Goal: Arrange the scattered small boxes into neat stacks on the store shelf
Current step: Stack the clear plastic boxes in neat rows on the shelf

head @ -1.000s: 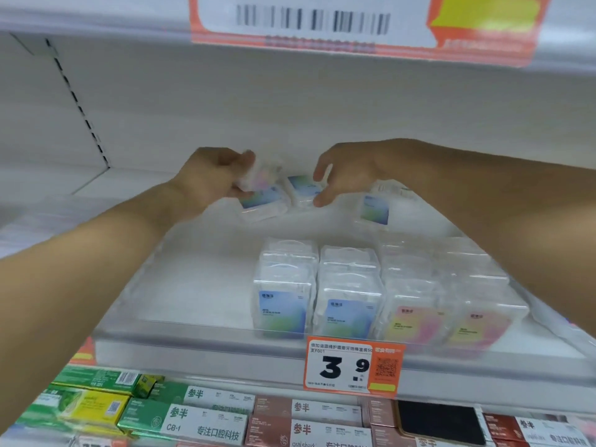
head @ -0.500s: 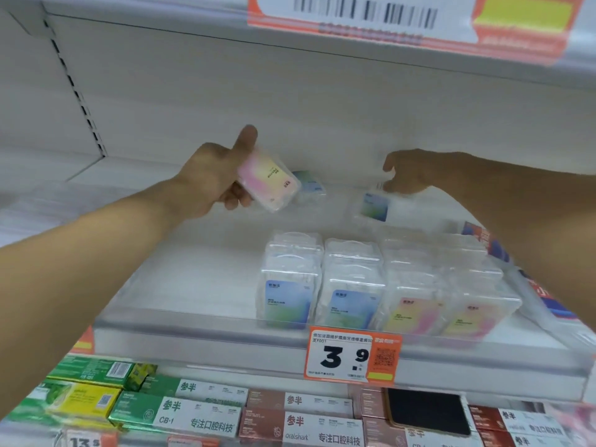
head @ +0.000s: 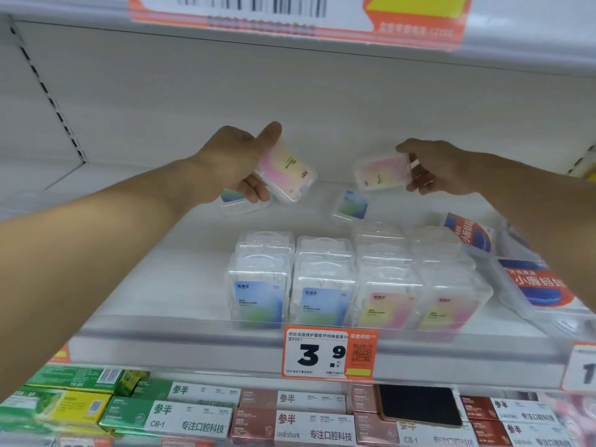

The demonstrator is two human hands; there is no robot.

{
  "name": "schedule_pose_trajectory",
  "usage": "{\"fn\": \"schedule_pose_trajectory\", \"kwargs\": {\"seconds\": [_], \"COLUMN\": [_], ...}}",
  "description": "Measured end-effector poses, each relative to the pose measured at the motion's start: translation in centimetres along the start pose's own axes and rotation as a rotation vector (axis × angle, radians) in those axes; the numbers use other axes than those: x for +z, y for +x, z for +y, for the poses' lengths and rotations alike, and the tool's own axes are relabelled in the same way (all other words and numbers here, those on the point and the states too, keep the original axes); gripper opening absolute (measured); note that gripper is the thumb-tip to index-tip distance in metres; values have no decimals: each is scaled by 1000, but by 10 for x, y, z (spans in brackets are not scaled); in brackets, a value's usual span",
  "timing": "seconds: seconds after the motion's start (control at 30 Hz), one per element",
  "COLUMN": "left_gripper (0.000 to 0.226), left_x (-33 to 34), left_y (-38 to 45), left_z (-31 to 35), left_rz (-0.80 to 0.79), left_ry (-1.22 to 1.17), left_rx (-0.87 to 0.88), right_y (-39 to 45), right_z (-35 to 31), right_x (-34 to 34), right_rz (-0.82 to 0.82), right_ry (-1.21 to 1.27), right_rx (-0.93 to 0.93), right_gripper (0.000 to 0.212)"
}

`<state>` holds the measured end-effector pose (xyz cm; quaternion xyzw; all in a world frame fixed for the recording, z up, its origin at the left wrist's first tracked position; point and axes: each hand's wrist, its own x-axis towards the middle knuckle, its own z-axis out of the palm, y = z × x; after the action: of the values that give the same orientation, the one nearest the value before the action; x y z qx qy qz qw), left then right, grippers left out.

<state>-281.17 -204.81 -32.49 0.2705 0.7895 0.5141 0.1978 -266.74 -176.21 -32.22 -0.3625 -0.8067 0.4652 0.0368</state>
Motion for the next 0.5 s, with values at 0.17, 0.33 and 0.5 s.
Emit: {"fn": "schedule_pose_trajectory", "kwargs": {"seconds": [0.17,0.33,0.5], "left_gripper": [63,56,45], "left_x": [8,5,-2], "left_y": [-5,-15,-27], "left_z": [2,9,13], "left_rz": [-36,-68,-118], "left_ry": [-4,33,110], "left_rx": [6,33,0], "right_y": [-20,-30,-55], "right_z": [-8,-14,-30], "right_x": [-3,9,24], "right_rz": [-20,-25,-278], "right_ry": [29,-46,12], "right_rx": [-5,-69,-52], "right_gripper": [52,66,42]}}
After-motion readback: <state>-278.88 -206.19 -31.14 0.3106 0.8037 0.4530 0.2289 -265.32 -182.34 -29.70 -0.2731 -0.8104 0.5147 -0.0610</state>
